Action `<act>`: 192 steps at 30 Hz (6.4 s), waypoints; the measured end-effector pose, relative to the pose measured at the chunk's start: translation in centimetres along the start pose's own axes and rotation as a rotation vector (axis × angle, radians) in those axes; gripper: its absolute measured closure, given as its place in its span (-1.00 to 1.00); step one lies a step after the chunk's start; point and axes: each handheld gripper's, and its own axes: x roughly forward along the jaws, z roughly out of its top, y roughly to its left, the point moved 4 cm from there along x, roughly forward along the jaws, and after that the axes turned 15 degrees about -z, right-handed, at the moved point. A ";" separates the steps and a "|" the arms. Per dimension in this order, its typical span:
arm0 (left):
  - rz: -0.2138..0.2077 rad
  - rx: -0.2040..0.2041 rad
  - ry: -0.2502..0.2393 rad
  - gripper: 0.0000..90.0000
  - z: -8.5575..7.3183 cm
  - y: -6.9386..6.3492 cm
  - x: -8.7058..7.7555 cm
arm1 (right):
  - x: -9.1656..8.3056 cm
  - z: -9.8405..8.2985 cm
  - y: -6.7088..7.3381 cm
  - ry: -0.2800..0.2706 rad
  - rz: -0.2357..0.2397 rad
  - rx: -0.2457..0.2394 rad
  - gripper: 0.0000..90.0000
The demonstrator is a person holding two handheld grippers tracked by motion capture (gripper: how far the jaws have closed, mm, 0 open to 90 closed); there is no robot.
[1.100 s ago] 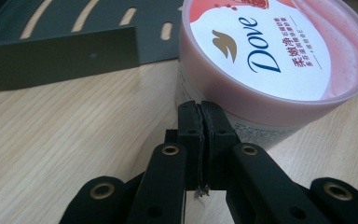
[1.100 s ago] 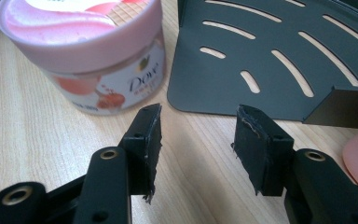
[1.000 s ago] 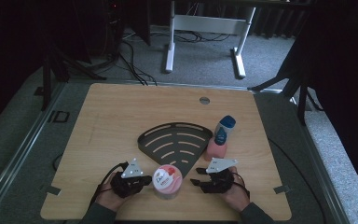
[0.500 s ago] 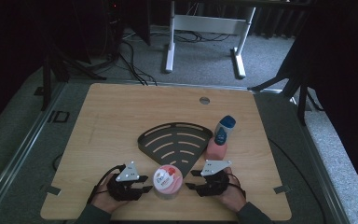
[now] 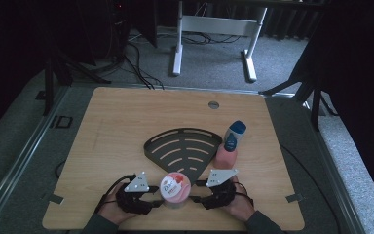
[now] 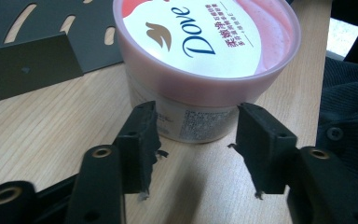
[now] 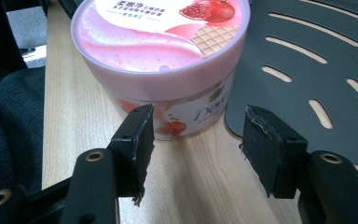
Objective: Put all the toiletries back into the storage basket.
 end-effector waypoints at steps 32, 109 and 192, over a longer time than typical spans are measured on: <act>0.015 0.070 0.014 -0.48 0.8 0.2 1.3 | 1.1 0.8 1.1 -0.028 0.064 -0.079 -0.39; 0.069 0.124 0.043 -0.45 3.2 0.1 1.7 | 0.5 1.6 0.4 -0.044 -0.015 -0.118 -0.65; 0.118 0.146 0.039 -0.46 7.2 6.7 1.2 | 2.5 4.6 -4.5 -0.056 -0.201 -0.039 -0.67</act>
